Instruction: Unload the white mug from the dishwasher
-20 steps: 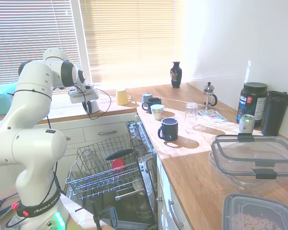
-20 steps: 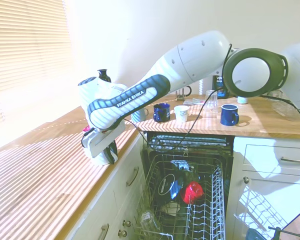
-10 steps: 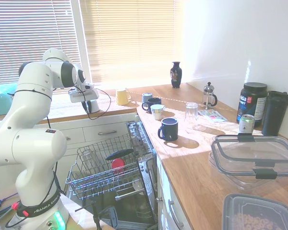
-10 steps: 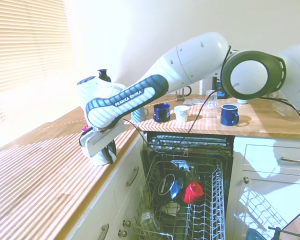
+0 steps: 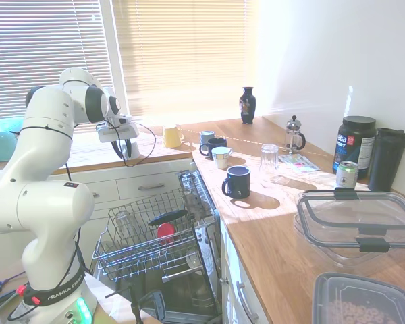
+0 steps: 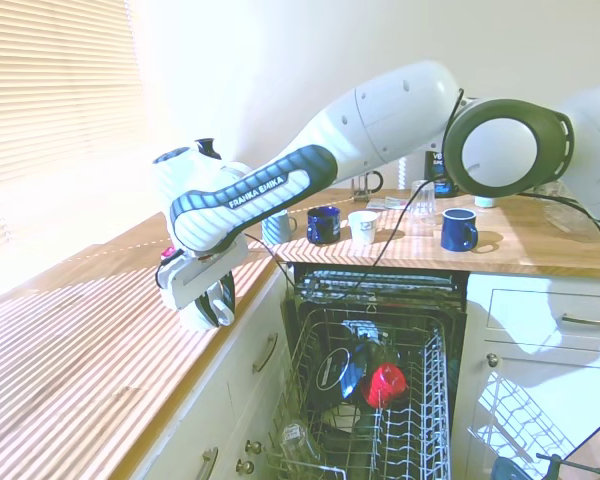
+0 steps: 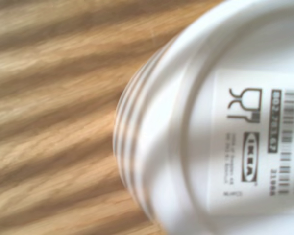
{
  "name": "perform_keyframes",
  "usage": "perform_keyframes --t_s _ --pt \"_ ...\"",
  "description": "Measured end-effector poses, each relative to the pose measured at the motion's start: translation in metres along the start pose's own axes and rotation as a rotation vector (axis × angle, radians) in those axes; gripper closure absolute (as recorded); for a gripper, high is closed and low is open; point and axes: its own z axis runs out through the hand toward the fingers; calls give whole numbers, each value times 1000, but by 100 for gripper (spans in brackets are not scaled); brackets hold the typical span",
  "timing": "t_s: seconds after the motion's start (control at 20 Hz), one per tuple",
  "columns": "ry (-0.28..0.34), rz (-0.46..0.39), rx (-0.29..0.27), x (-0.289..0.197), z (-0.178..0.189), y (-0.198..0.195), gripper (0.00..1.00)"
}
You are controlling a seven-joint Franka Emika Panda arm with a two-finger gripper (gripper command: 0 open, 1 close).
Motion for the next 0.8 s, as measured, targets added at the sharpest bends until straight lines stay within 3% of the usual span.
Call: perform_keyframes --t_s 0.25,0.5,0.8 --pt "26 31 30 12 -37 38 0" --pt "14 92 52 29 -58 105 0" --pt "-33 146 25 45 -15 200 0"
